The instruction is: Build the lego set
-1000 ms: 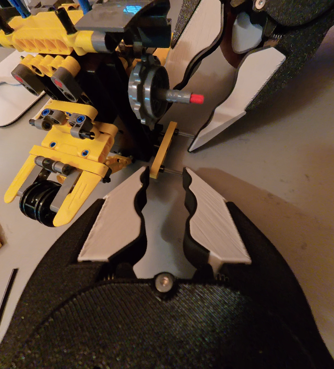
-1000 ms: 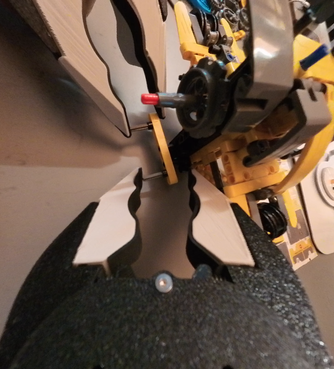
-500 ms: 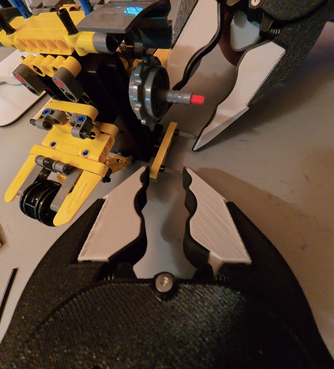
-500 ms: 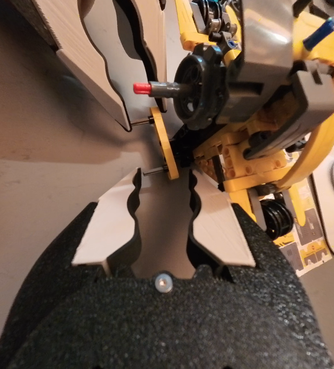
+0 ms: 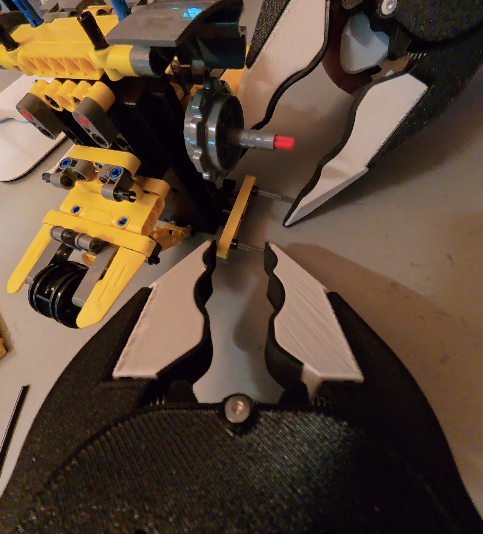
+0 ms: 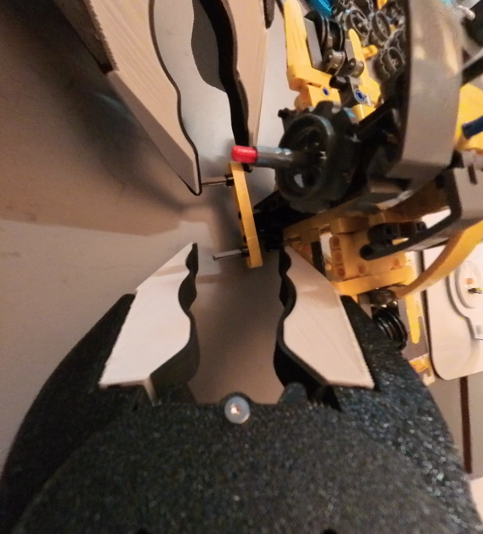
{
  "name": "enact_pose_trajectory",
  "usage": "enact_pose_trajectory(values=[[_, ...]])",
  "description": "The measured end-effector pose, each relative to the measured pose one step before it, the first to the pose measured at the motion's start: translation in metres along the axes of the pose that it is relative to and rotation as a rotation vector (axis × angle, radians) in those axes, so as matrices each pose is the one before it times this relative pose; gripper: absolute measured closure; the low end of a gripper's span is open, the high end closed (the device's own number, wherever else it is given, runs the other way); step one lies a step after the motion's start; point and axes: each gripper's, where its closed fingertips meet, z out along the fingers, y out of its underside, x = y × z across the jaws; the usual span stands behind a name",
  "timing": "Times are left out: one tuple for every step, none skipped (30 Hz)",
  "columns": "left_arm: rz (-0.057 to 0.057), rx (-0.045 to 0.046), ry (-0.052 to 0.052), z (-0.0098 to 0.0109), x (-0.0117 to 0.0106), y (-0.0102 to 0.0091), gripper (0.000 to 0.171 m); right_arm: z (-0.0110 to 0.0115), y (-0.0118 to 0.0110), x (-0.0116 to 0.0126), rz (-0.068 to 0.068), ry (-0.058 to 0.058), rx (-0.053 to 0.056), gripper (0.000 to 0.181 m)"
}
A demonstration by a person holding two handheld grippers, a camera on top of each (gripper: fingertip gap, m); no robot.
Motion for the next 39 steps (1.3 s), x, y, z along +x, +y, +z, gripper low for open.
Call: enact_pose_trajectory(values=[[0.0,0.00016,-0.0004,-0.00001,0.00005,-0.00015,0.141,0.00048,-0.00089,0.00003,-0.0121,0.0078,-0.0014,0.126],[-0.0006,0.00007,-0.0002,-0.00003,0.0001,0.0,0.141,0.00023,-0.00079,-0.0001,-0.0085,0.0037,-0.0012,0.126],[-0.0002,-0.00014,-0.0001,-0.00001,-0.00001,0.00002,0.141,0.0002,-0.00026,-0.00028,-0.0041,-0.0004,-0.0038,0.126],[-0.0004,-0.00019,-0.0001,0.00002,-0.00009,0.00002,0.141,0.00003,0.00013,-0.00004,0.0008,-0.0022,-0.005,0.127],[-0.0008,-0.00046,-0.0001,0.00006,-0.00004,0.00014,0.141,0.00003,0.0002,0.00011,0.0024,-0.0028,-0.0045,0.127],[-0.0005,0.00009,0.0001,0.00006,-0.00002,-0.00016,0.141,0.0,0.0003,0.00014,0.0006,-0.0027,-0.0043,0.127],[-0.0001,0.00025,0.0,0.00002,0.0,-0.00003,0.141,-0.00003,0.00031,0.00011,-0.001,-0.0027,-0.0056,0.127],[0.0003,-0.00022,-0.0005,-0.00005,0.0,0.00004,0.141,-0.00004,0.00037,0.00018,-0.0012,-0.0037,-0.0075,0.127],[0.0,-0.00059,-0.0006,0.00009,-0.00004,0.0001,0.141,-0.00008,0.00074,0.00019,-0.0003,-0.0049,-0.0106,0.127],[0.0001,0.00018,-0.0003,-0.00001,0.00007,-0.00016,0.141,-0.00025,0.00096,0.00005,0.0012,-0.006,-0.0132,0.127],[-0.0004,0.00041,-0.0001,-0.00005,-0.00002,0.0,0.141,-0.00038,0.00114,-0.00011,0.0011,-0.0058,-0.0137,0.127],[0.0,-0.0002,-0.0003,0.00003,0.00009,-0.00002,0.141,-0.0006,0.00106,-0.00014,-0.001,-0.004,-0.0128,0.128],[0.0002,-0.00012,-0.0001,0.00007,0.0,-0.00004,0.141,-0.00069,0.00119,0.00006,-0.0039,-0.0013,-0.0114,0.128],[0.0002,0.00018,0.0002,0.00001,0.00001,-0.00003,0.141,-0.00045,0.00101,0.00073,-0.0059,0.0022,-0.0103,0.128],[0.0001,-0.00009,-0.0001,0.00007,0.00001,-0.00005,0.141,-0.0001,0.00088,0.00166,-0.0067,0.0064,-0.0095,0.128],[0.0001,0.00058,-0.0004,0.00011,-0.00003,-0.00014,0.141,0.0004,0.0004,0.00176,-0.0062,0.0061,-0.0074,0.128],[0.0006,0.00099,-0.0001,0.00005,0.00006,-0.00027,0.141,0.00089,0.00004,0.00107,-0.0043,0.0016,-0.0041,0.129],[0.0008,-0.00105,-0.0007,0.00017,0.00005,0.00006,0.141,0.00095,-0.00029,0.00026,-0.0013,-0.0033,-0.0008,0.129],[0.0004,0.00001,-0.0005,0.0,-0.00009,0.0,0.141,0.00056,-0.00041,-0.00023,0.0021,-0.0062,0.0012,0.13],[0.0001,0.00021,-0.0001,-0.00002,0.00007,-0.00002,0.141,0.00027,-0.00015,-0.00019,0.0035,-0.0054,0.0014,0.13],[0.0002,0.00015,-0.0002,-0.00005,-0.00006,-0.0001,0.141,0.00008,0.00023,-0.00016,0.0034,-0.0041,0.0015,0.131],[0.0001,0.0,-0.0002,-0.00003,0.00005,0.00001,0.141,0.0,0.00026,-0.00027,0.004,-0.0041,0.0018,0.131],[0.0003,0.00007,-0.0003,-0.0001,0.0,0.00006,0.141,0.00017,0.00011,-0.00017,0.0038,-0.0045,0.0017,0.132],[0.0001,0.0003,0.0,-0.00004,-0.00003,-0.00012,0.141,0.0002,-0.00002,-0.0001,0.0008,-0.003,0.0009,0.132],[0.0002,0.00007,-0.0003,-0.00003,0.00003,0.0,0.141,0.00007,-0.00005,0.00005,-0.002,-0.0011,-0.0002,0.132],[0.0004,0.00038,-0.0004,-0.00001,0.00001,-0.00005,0.141,0.00007,-0.00004,0.00016,-0.0021,-0.0002,-0.0016,0.132],[0.0002,0.00044,-0.0002,-0.0001,-0.00008,-0.00008,0.141,0.00025,0.00011,0.00073,-0.0035,0.005,-0.0029,0.132],[-0.0002,-0.00067,-0.0012,0.00001,-0.00014,0.00017,0.141,0.00037,-0.00003,0.00087,-0.0089,0.0076,-0.0031,0.135],[0.0004,-0.00328,-0.0028,0.00003,-0.00054,0.00055,0.141,0.00047,-0.00023,0.00031,-0.0115,0.0056,-0.0019,0.135],[-0.001,-0.00004,-0.0008,-0.00008,-0.00029,0.00011,0.141,0.00026,-0.00032,0.00015,-0.0069,0.0036,-0.0018,0.136],[-0.0021,0.00091,0.0016,-0.00015,0.00008,-0.00005,0.141,0.00004,-0.00009,0.00002,-0.0015,-0.0001,-0.0025,0.136],[-0.0008,-0.0003,0.0001,0.00005,-0.00011,0.00003,0.141,-0.00004,0.00008,-0.00004,-0.0007,-0.0005,-0.0018,0.136],[0.0003,-0.00066,-0.0008,0.00003,-0.0001,0.00003,0.141,0.00003,-0.00006,0.00016,-0.0018,0.0003,-0.0002,0.136],[0.0011,-0.00034,-0.001,0.00004,0.00002,0.00008,0.141,0.00006,-0.00002,0.0002,-0.0007,0.0003,0.0008,0.136],[0.0006,-0.0004,-0.0003,0.00001,0.00005,0.0,0.141,0.00002,-0.00004,0.00025,0.0,0.0001,0.0007,0.136],[-0.0004,-0.00008,0.0001,0.0001,-0.00002,-0.00006,0.141,-0.00002,0.00015,0.00031,0.0,-0.0002,0.0001,0.137],[-0.001,-0.00016,-0.001,-0.00011,-0.00021,-0.00001,0.141,0.00007,-0.00004,0.0002,0.0023,-0.0012,-0.0001,0.137],[-0.0024,0.00055,-0.0005,-0.00003,-0.00036,-0.00007,0.141,0.00004,-0.00018,0.00017,0.0049,-0.002,0.0004,0.137],[-0.003,0.00123,0.0009,-0.00015,-0.00007,-0.00018,0.141,0.00016,-0.00021,0.00017,0.0042,-0.0019,0.0003,0.137]])
